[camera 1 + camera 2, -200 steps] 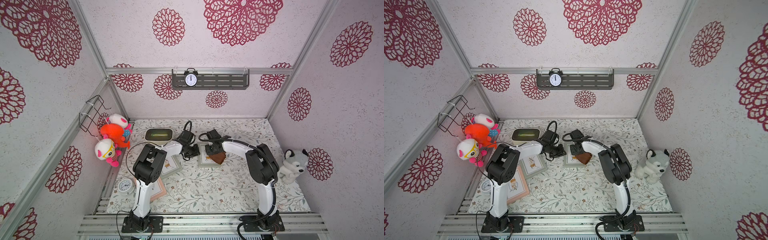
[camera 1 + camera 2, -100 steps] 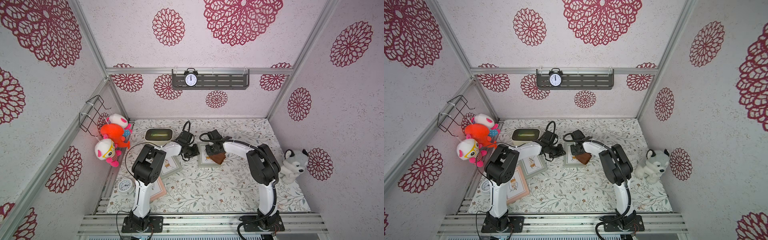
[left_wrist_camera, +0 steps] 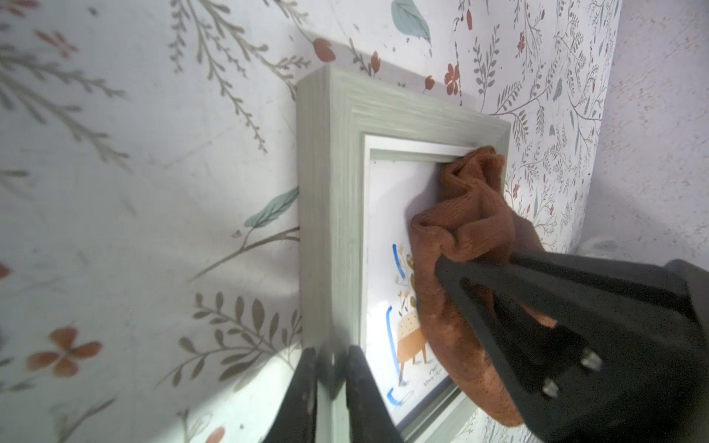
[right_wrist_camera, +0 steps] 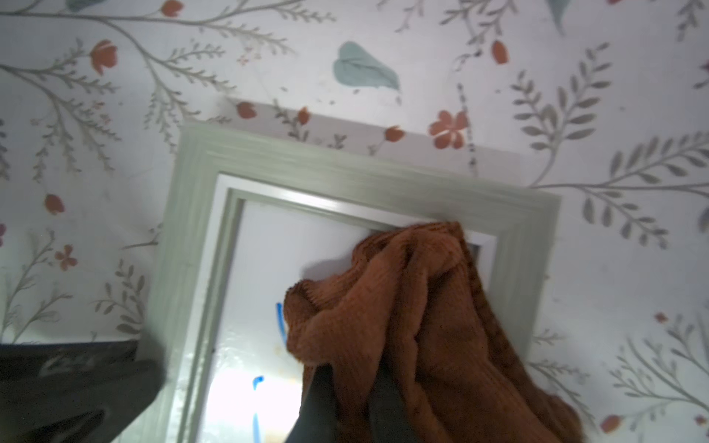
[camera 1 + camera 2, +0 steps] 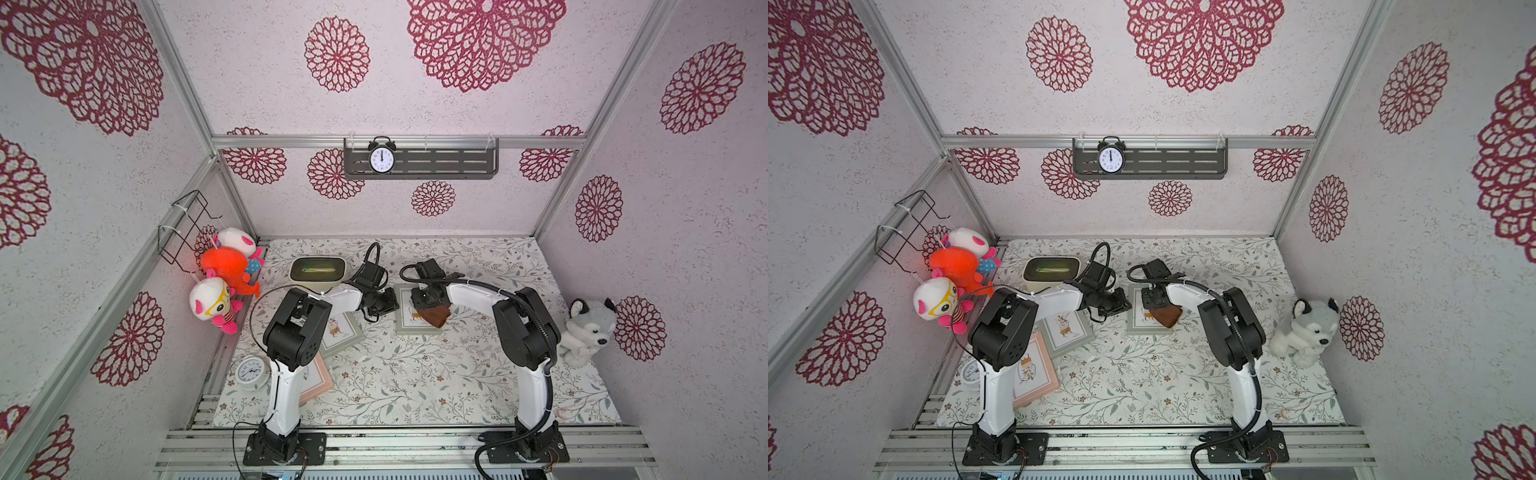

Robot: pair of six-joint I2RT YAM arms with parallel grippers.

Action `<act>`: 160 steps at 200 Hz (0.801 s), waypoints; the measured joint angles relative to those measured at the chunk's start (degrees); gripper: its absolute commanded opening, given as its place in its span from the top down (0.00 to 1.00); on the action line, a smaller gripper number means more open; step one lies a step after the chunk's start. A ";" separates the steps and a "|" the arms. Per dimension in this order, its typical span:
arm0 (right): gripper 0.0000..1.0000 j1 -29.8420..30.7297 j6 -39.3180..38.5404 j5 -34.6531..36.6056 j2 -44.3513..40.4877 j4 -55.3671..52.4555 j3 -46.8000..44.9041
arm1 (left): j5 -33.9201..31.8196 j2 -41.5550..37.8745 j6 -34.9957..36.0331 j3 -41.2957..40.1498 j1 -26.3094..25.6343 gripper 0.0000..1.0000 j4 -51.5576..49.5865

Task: Wipe the picture frame with a cloth
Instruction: Wipe the dirt from the picture frame.

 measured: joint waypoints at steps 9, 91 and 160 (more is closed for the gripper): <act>0.98 0.63 0.37 -0.42 0.02 0.55 -0.02 | 0.02 0.00 0.00 0.00 0.00 0.84 0.00; 0.99 -1.81 2.47 -0.87 0.90 -0.24 1.42 | 0.13 0.02 -0.37 0.00 0.07 0.84 0.11; 1.00 -2.19 3.08 -0.81 2.29 -0.31 3.23 | 0.15 0.04 -0.39 0.00 0.07 0.84 0.31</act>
